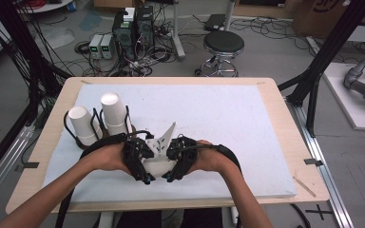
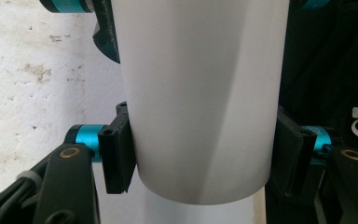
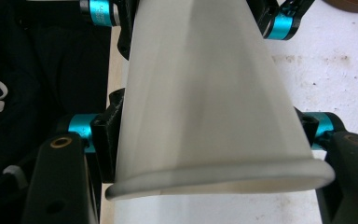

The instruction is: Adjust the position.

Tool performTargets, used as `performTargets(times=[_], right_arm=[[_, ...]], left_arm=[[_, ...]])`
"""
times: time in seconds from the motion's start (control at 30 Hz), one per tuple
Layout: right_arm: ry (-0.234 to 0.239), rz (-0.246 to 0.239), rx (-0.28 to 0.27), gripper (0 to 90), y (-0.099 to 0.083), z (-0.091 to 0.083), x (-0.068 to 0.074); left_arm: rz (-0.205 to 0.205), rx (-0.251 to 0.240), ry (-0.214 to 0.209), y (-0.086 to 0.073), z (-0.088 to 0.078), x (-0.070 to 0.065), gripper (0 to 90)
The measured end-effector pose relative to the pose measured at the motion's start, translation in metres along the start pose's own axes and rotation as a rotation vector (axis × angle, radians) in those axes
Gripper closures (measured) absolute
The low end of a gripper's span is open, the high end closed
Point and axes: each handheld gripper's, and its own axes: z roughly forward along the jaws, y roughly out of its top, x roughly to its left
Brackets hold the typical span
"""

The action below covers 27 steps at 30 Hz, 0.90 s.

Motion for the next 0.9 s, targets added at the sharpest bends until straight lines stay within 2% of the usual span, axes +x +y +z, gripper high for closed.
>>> performTargets(times=[0.03, 0.07, 0.1, 0.13, 0.17, 0.2, 0.23, 0.27, 0.3, 0.33, 0.37, 0.43, 0.67, 0.73, 0.9], right_arm=[[-0.001, -0.004, -0.004, 32.9, 0.0000, 0.0001, -0.0003], [-0.002, -0.004, -0.005, 32.9, 0.0001, -0.0001, -0.0006], [-0.004, -0.003, -0.005, 32.8, 0.0001, -0.0001, -0.0007], [0.000, -0.001, -0.007, 32.6, 0.0001, 0.0003, -0.0007], [0.001, -0.003, -0.008, 31.7, 0.0001, 0.0006, -0.0008], [0.002, -0.007, -0.008, 30.3, 0.0002, 0.0008, -0.0012], [0.001, -0.005, -0.008, 28.5, 0.0002, 0.0010, -0.0009], [0.003, -0.005, -0.007, 26.4, 0.0001, 0.0017, -0.0005], [0.002, -0.010, -0.012, 23.7, -0.0001, 0.0021, -0.0007], [0.007, -0.013, -0.021, 20.2, -0.0004, 0.0024, -0.0005], [0.007, -0.013, -0.021, 20.2, -0.0004, 0.0024, -0.0005], [0.009, -0.007, -0.047, 18.2, -0.0004, 0.0025, 0.0003], [-0.005, -0.005, -0.079, 15.3, -0.0013, 0.0003, -0.0025], [-0.010, 0.001, -0.093, 14.9, -0.0016, -0.0013, -0.0025], [0.002, 0.019, -0.132, 14.3, -0.0023, -0.0067, -0.0024]], left_arm=[[0.000, 0.002, 0.000, -0.0001, -0.0005, 0.0002, 35.2], [0.027, 0.024, -0.001, 0.0000, -0.0020, 0.0021, 35.2], [0.030, 0.027, 0.000, 0.0000, -0.0023, 0.0023, 35.3], [0.022, 0.021, 0.002, -0.0002, -0.0020, 0.0017, 35.3], [-0.033, -0.027, 0.006, -0.0007, 0.0017, -0.0024, 35.2], [-0.039, -0.028, 0.003, -0.0009, 0.0019, -0.0029, 35.2], [-0.016, -0.016, 0.009, -0.0008, 0.0009, -0.0016, 35.1], [-0.013, -0.017, 0.009, -0.0008, 0.0008, -0.0015, 35.0], [0.019, 0.009, 0.007, -0.0004, -0.0015, 0.0004, 34.9], [0.019, 0.009, 0.007, -0.0004, -0.0015, 0.0004, 34.9], [-0.004, -0.012, 0.011, -0.0008, -0.0002, -0.0018, 34.9], [0.025, 0.010, 0.010, -0.0003, -0.0017, -0.0003, 34.9], [0.028, 0.019, 0.017, -0.0009, -0.0019, 0.0003, 34.9], [0.018, 0.015, 0.018, -0.0013, -0.0016, -0.0002, 34.9], [0.032, 0.024, 0.019, -0.0006, -0.0006, -0.0001, 34.9]])
